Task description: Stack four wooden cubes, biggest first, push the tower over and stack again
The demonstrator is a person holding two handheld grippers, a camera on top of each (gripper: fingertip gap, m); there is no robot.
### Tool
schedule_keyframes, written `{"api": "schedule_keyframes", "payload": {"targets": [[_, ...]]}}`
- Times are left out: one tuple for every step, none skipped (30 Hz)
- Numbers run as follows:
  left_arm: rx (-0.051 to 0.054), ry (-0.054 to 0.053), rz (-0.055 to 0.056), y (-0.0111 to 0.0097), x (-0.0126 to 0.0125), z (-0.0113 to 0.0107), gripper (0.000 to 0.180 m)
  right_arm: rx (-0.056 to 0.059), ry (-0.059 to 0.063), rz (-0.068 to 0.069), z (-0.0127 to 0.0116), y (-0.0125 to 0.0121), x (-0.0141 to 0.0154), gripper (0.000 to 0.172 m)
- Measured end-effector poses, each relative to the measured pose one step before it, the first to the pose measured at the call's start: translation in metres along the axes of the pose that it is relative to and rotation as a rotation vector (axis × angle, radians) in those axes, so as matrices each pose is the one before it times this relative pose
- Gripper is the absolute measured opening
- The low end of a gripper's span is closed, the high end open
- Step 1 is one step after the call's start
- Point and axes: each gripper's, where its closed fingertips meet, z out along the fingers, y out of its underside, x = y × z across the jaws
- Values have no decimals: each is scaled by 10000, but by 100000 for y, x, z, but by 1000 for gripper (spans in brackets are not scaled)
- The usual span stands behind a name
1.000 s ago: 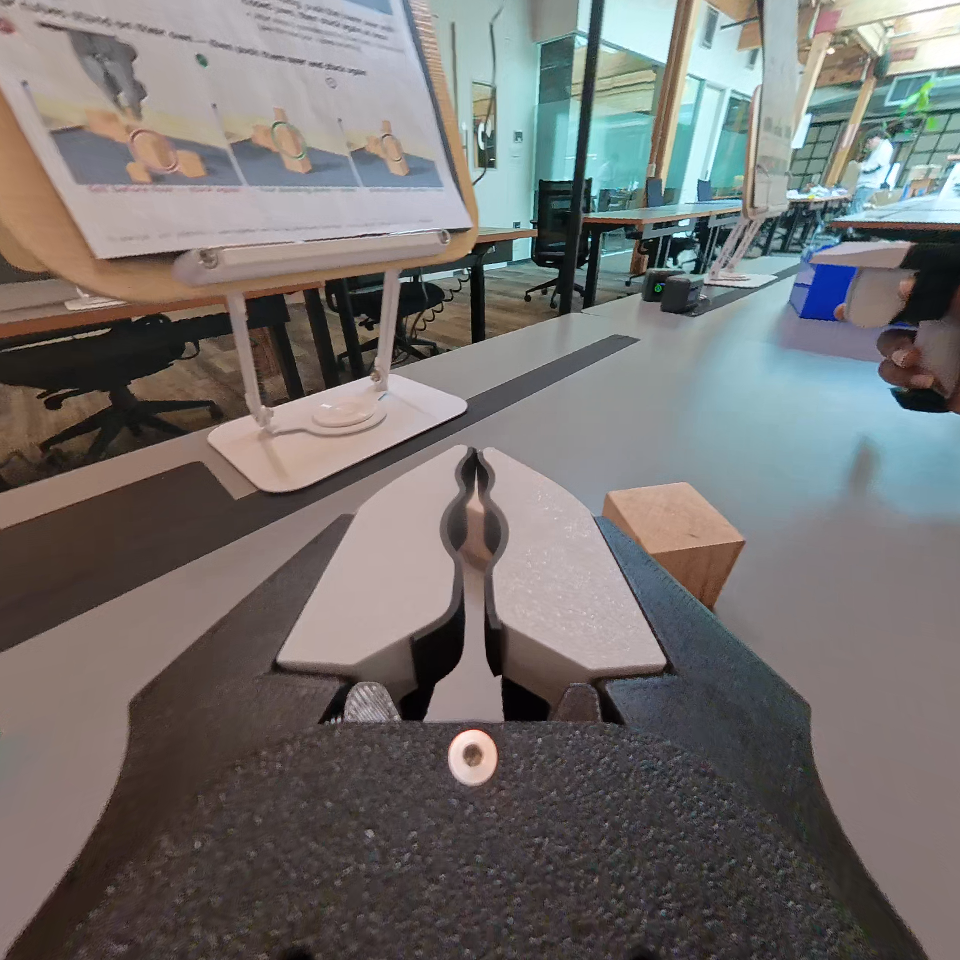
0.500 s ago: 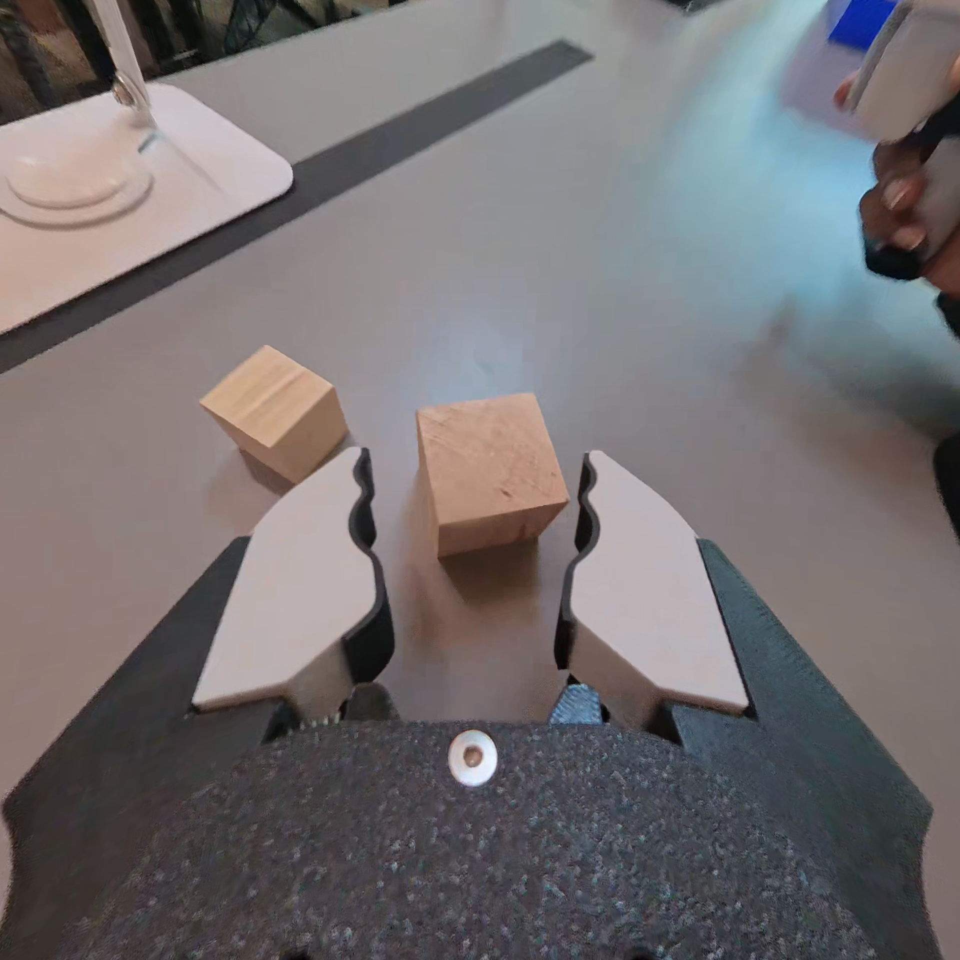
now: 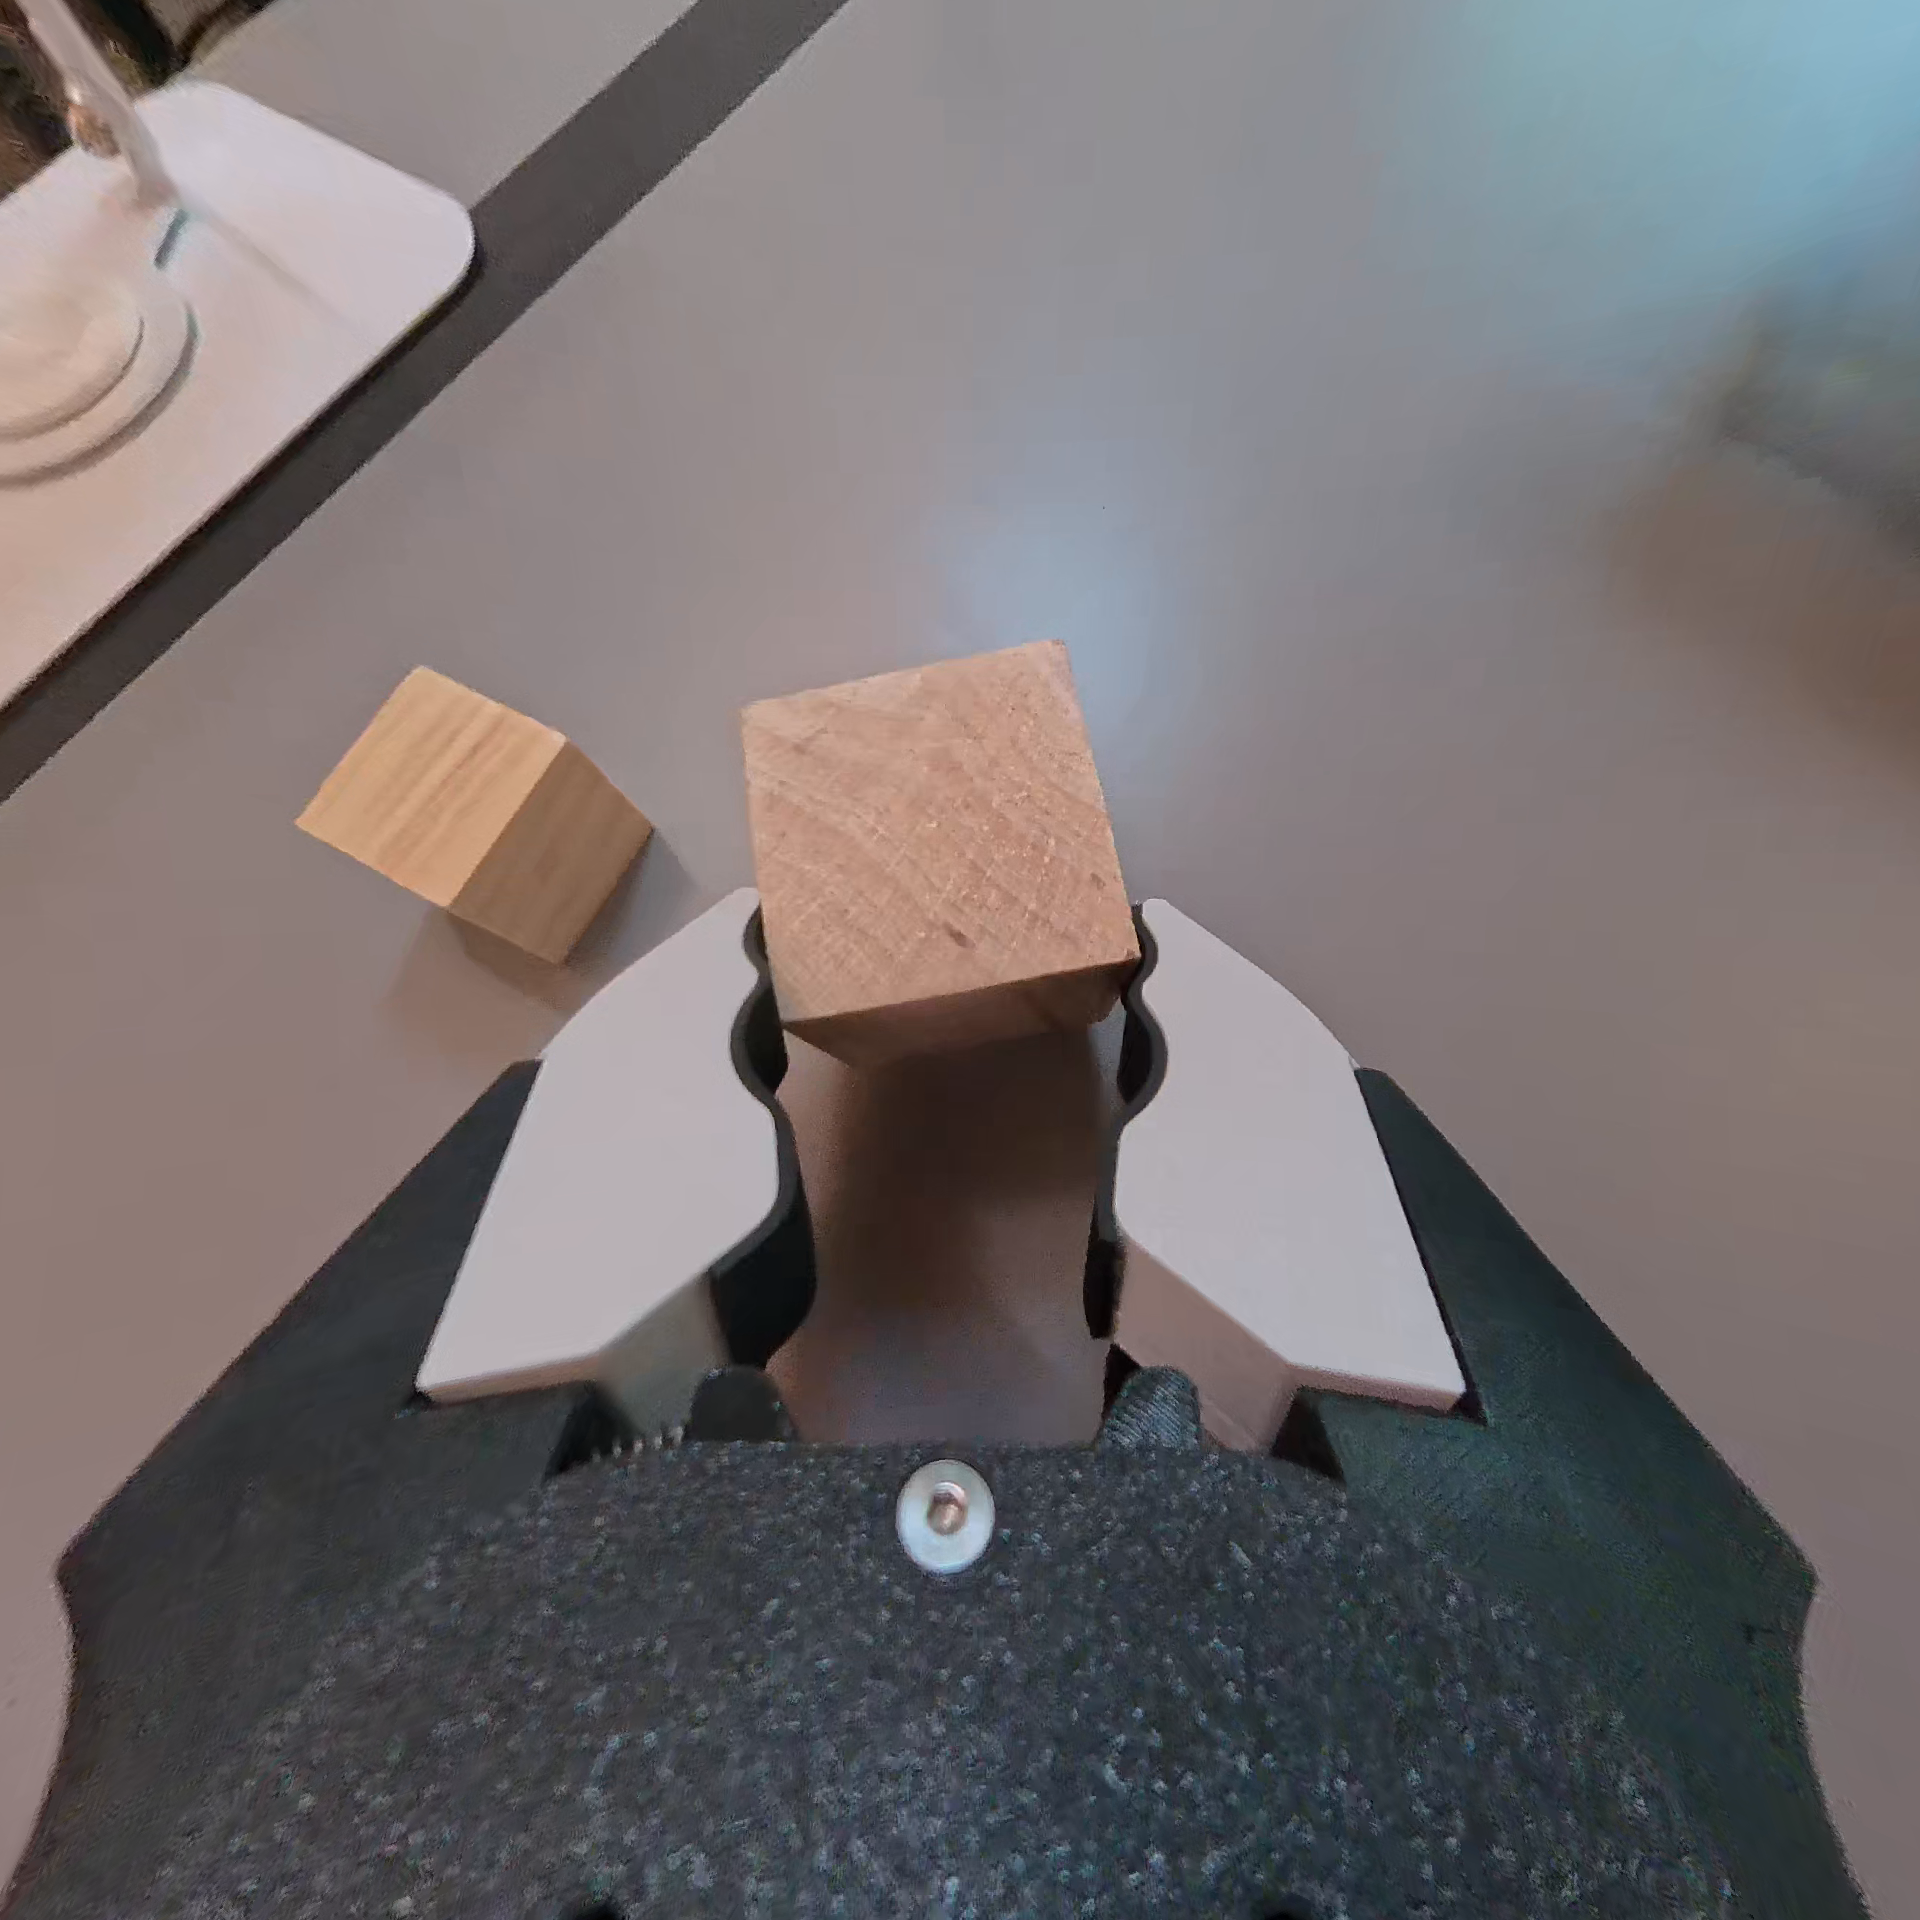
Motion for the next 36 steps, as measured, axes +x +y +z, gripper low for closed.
{"api": "schedule_keyframes", "payload": {"targets": [[213,205,86,-321,95,-267,62,1,-15,-3,-10,-18,-46,4],[181,181,98,-263,15,-282,62,2,-19,-1,-9,-20,-52,4],[221,261,243,-262,96,-305,62,1,-17,0,-5,-20,-36,4],[175,108,182,-178,-167,-336,62,0,-8,-5,0,2,-29,4],[96,105,233,-73,-282,-358,62,-6,-2,-8,-8,19,-10,5],[25,94,279,71,-375,-385,62,-15,-5,-7,18,48,-8,5],[-140,64,233,282,-549,-376,62,-20,-12,5,24,63,-20,5],[-134,104,343,308,-579,-415,62,-22,-10,19,23,74,-5,4],[-86,202,302,326,-518,-433,62,-26,-24,20,42,67,-25,4],[-66,512,197,372,-131,-441,62,-28,-26,13,32,82,-25,4],[25,621,208,335,92,-425,62,-22,-15,6,31,55,-21,4],[53,487,240,337,-5,-368,62,-13,-17,2,24,44,-16,4],[4,500,251,392,22,-279,62,-16,-18,5,25,37,-7,4],[-79,488,167,446,-36,-240,62,-20,-27,3,10,54,-34,4],[-149,440,113,511,-138,-201,62,-20,-31,-4,19,42,-31,4],[-180,384,145,549,-222,-171,62,-18,-21,-3,21,50,-18,4],[-196,354,123,586,-260,-133,62,-21,-32,-4,32,53,-35,4],[-191,336,80,586,-252,-87,62,-32,-49,-5,43,74,-47,4],[-181,262,100,561,-276,-48,62,-40,-54,-6,55,84,-65,4],[-136,172,134,479,-300,21,62,-37,-47,-6,40,82,-64,4],[-67,187,124,368,-156,149,62,-24,-34,-8,24,38,-49,4],[-21,155,117,316,-70,339,62,-8,-22,-22,29,-12,-40,4],[109,42,203,153,-79,444,62,-7,-2,-35,15,9,-12,4],[426,-62,236,-425,-94,233,62,-25,9,-37,38,78,13,4],[101,-80,215,-115,-106,134,62,-44,9,-24,56,159,23,4],[-67,-128,214,38,-169,48,62,-59,-13,3,97,200,14,4],[-68,-143,235,46,-143,57,62,-61,-38,24,123,208,-18,4],[25,-22,92,-83,4,43,62,-54,-45,22,123,189,-39,4],[1,-14,25,-32,4,56,62,-52,-51,2,111,160,-76,4],[-48,-90,109,19,-33,58,63,-37,-58,-19,86,97,-100,4],[-109,-201,229,106,-119,72,65,-6,-50,-28,31,7,-106,4],[-171,-237,200,209,-163,92,68,17,-40,-25,-5,-54,-114,4],[-100,-113,49,163,-41,71,71,29,-26,-24,-16,-79,-85,4],[59,50,-53,-10,144,-45,73,35,-21,-33,-37,-74,-65,4],[124,96,-160,-86,178,-197,76,31,-14,-40,-25,-42,-30,4],[110,48,-222,-105,93,-358,79,7,-3,-22,-19,4,-3,4]]}}
